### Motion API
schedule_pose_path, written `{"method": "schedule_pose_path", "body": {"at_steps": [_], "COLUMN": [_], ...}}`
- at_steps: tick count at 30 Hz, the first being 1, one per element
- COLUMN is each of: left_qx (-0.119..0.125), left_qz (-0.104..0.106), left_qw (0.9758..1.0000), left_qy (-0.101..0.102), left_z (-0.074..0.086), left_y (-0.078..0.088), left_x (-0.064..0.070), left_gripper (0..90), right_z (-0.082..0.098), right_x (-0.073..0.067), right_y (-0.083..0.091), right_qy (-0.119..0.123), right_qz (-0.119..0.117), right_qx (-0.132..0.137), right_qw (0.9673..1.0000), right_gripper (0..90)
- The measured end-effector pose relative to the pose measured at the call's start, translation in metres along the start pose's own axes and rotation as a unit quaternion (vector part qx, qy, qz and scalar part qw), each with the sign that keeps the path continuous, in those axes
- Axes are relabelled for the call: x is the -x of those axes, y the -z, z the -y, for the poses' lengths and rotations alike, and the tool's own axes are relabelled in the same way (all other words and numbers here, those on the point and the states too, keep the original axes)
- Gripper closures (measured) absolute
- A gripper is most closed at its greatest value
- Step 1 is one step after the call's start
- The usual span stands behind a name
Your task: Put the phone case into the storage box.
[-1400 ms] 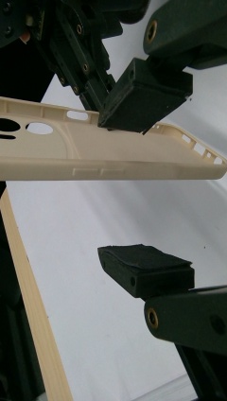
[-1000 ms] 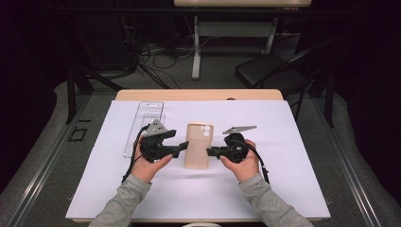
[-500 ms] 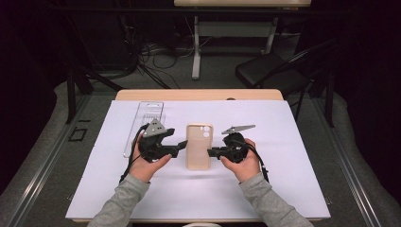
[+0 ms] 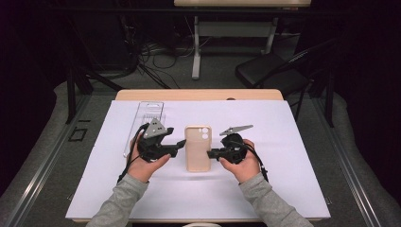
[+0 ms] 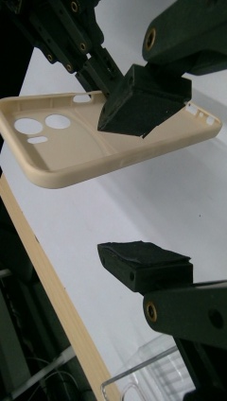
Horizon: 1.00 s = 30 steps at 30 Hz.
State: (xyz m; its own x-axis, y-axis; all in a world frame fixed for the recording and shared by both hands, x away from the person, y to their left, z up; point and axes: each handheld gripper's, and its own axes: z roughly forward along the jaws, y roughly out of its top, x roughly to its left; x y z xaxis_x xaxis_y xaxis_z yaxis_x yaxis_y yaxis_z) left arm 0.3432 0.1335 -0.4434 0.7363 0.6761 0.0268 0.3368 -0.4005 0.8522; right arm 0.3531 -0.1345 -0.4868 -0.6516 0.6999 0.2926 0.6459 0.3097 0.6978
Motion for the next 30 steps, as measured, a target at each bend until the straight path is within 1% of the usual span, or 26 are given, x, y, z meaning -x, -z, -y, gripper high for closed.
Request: {"method": "schedule_pose_path", "body": {"at_steps": [5,9,11,12,14,16,17,20,21,22,26,30], "left_qx": [-0.002,-0.009,-0.013,-0.016,-0.016,-0.015,-0.013,-0.012,-0.014,-0.014,-0.018,-0.020], "left_qz": [-0.004,-0.008,-0.012,-0.016,-0.020,-0.021,-0.022,-0.029,-0.033,-0.033,-0.036,-0.040], "left_qw": [0.9999,0.9997,0.9995,0.9992,0.9990,0.9987,0.9986,0.9979,0.9976,0.9978,0.9974,0.9967], "left_qy": [-0.012,-0.022,-0.027,-0.033,-0.037,-0.044,-0.046,-0.057,-0.058,-0.056,-0.060,-0.068], "left_z": [-0.002,-0.003,-0.004,-0.005,-0.006,-0.007,-0.007,-0.008,-0.008,-0.008,-0.008,-0.008], "left_y": [0.002,0.003,0.004,0.004,0.005,0.007,0.007,0.009,0.009,0.009,0.009,0.009], "left_x": [0.003,0.005,0.006,0.007,0.007,0.008,0.008,0.008,0.008,0.008,0.008,0.009], "left_gripper": [38.2,40.4,41.4,41.5,42.0,43.5,44.0,44.5,44.5,44.5,44.5,45.9], "right_z": [0.001,0.001,0.001,0.001,0.001,0.002,0.001,0.002,0.002,0.002,0.002,0.003], "right_x": [-0.003,-0.006,-0.008,-0.008,-0.009,-0.011,-0.011,-0.013,-0.013,-0.013,-0.014,-0.016], "right_y": [-0.003,-0.005,-0.006,-0.006,-0.006,-0.007,-0.007,-0.008,-0.008,-0.008,-0.009,-0.010], "right_qy": [0.005,0.009,0.010,0.012,0.013,0.015,0.016,0.020,0.020,0.020,0.023,0.025], "right_qz": [-0.002,-0.003,-0.003,-0.004,-0.005,-0.005,-0.004,-0.002,-0.003,-0.002,0.001,0.001], "right_qx": [-0.005,-0.011,-0.010,-0.010,-0.010,-0.007,-0.010,-0.009,-0.011,-0.010,-0.008,-0.008], "right_qw": [1.0000,0.9999,0.9999,0.9999,0.9998,0.9999,0.9998,0.9997,0.9997,0.9997,0.9997,0.9997], "right_gripper": [82.4,82.4,82.4,82.4,82.4,82.4,82.4,82.4,82.4,82.4,82.4,82.4]}}
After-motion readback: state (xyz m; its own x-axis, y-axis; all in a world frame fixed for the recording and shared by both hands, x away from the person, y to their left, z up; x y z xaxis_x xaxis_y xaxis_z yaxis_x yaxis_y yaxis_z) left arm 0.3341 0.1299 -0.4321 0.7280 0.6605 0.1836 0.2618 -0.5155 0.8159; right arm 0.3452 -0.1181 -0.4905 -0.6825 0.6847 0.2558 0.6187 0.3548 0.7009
